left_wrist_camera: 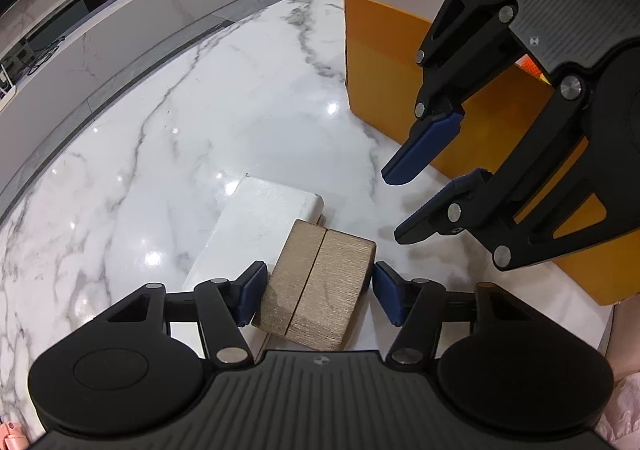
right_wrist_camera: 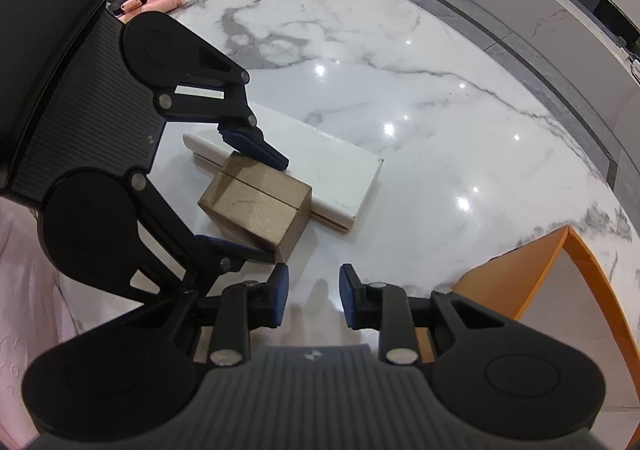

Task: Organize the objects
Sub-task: 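Reach the left gripper to the brown cardboard box while the right reaches the white box, then grasp the brown cardboard box with the left gripper while the right grasps the white box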

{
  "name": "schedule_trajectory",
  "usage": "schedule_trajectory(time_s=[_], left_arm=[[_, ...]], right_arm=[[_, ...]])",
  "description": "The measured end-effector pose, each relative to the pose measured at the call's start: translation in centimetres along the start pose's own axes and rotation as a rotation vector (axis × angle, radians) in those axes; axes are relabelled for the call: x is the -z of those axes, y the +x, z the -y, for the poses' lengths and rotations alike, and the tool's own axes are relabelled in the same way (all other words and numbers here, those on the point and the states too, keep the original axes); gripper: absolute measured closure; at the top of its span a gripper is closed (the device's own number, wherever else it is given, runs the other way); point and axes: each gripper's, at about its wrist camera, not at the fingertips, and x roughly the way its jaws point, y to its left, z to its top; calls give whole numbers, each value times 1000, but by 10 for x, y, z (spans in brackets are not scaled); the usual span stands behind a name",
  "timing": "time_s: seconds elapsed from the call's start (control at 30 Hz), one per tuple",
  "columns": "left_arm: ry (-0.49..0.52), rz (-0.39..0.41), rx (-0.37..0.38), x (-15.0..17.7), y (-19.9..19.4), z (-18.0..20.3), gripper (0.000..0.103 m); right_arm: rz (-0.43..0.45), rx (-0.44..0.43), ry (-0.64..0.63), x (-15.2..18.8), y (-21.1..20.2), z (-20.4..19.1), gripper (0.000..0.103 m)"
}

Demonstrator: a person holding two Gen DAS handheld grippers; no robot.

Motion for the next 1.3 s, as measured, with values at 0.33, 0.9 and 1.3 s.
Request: schedule_trajectory(time_s=[0.33, 0.9, 1.3], left_arm=[[-140, -42, -45, 19, -17, -11, 46], [-303, -25, -142, 81, -61, -54, 47], [-348, 6, -136, 98, -63, -63, 47]], right_arm=[[6, -5, -133, -3, -6, -8, 73], [-18, 78, -749, -52, 54, -85, 51], [-49, 132, -877, -62, 76, -91, 41]])
